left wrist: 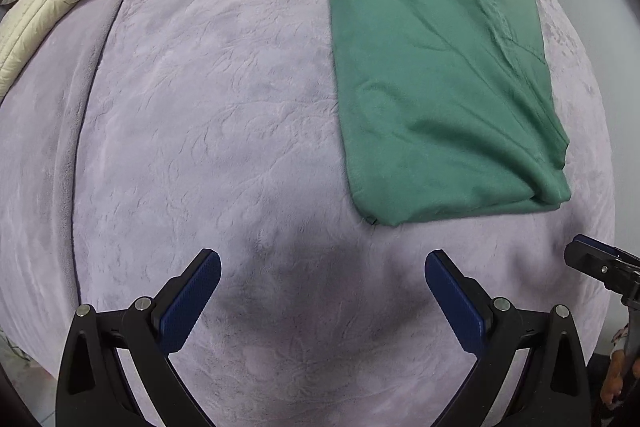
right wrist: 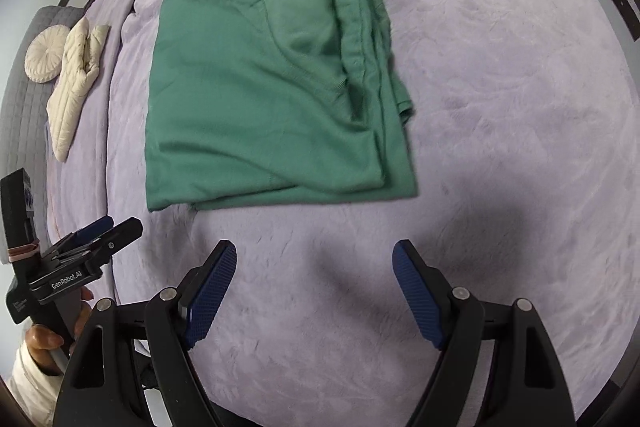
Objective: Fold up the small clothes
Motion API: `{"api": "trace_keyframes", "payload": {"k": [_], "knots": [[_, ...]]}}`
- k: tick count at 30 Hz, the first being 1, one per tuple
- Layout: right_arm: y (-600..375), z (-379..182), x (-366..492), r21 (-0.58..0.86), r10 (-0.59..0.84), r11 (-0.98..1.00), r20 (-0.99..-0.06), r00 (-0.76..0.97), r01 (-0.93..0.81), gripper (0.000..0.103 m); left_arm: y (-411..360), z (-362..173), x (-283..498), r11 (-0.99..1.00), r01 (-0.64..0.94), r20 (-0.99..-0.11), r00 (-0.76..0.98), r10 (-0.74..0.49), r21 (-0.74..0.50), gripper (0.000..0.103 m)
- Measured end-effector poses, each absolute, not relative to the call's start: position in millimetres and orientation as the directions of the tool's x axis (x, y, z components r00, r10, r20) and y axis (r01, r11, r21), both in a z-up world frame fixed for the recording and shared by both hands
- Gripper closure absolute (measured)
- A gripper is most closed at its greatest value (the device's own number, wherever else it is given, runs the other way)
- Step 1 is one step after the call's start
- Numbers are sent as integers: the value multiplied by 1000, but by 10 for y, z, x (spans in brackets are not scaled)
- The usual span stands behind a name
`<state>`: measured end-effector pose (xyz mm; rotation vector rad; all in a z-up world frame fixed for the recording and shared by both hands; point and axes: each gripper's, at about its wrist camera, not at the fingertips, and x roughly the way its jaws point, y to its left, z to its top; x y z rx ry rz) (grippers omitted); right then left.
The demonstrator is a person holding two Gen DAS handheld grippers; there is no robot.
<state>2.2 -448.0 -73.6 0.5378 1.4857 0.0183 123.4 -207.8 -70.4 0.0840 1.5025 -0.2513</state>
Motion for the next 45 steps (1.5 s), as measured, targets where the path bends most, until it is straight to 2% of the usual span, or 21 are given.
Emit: {"api": "trace_keyframes", "payload": {"k": [8,16,18,20,26,27,28,29,30,32,35,40,45], "knots": [[-5118,-822,489,411,364,850,-910,198,330,20,-2145,-663,1946,958,201,-965,121,-232,-206,1],[-5365,-1374,1009,587,542,758,-809,227,284,20,-2350,-1201,2682,898,168,-908,39,-418,-406,1],[-5378,-1506,1114,628,586,725,-778,228,282,15,-2424,-1345,2776,880,160,-891,6,-453,-447,1],[-5355,-1554,1222,691,642,676,-723,254,257,0,-2531,-1450,2789,867,167,-881,-22,-473,-470,1],[-5124,-1608,1462,745,689,617,-667,282,254,1,-2841,-1518,2785,874,221,-899,-30,-437,-433,1],[-5092,-1621,1479,743,688,615,-669,280,265,9,-2865,-1516,2785,879,223,-903,-24,-428,-422,1],[-5046,-1636,1488,747,696,603,-664,274,279,43,-2871,-1499,2777,880,221,-904,-13,-427,-419,8],[-5014,-1658,1478,754,707,585,-655,267,299,60,-2872,-1468,2764,882,224,-905,0,-426,-415,17],[-4993,-1662,1473,773,726,553,-630,276,311,69,-2862,-1431,2747,881,231,-905,10,-426,-412,22],[-4925,-1567,1430,810,751,507,-583,309,296,73,-2825,-1340,2721,871,249,-897,19,-442,-424,42],[-4773,-1334,1379,839,770,475,-542,335,265,73,-2725,-1166,2686,846,270,-876,21,-482,-460,54],[-4436,-1009,1192,858,792,457,-512,333,234,73,-2479,-811,2519,826,305,-861,37,-507,-474,54],[-3890,-971,824,868,820,448,-494,290,213,73,-1961,-592,2231,837,296,-868,44,-494,-461,54]]}}
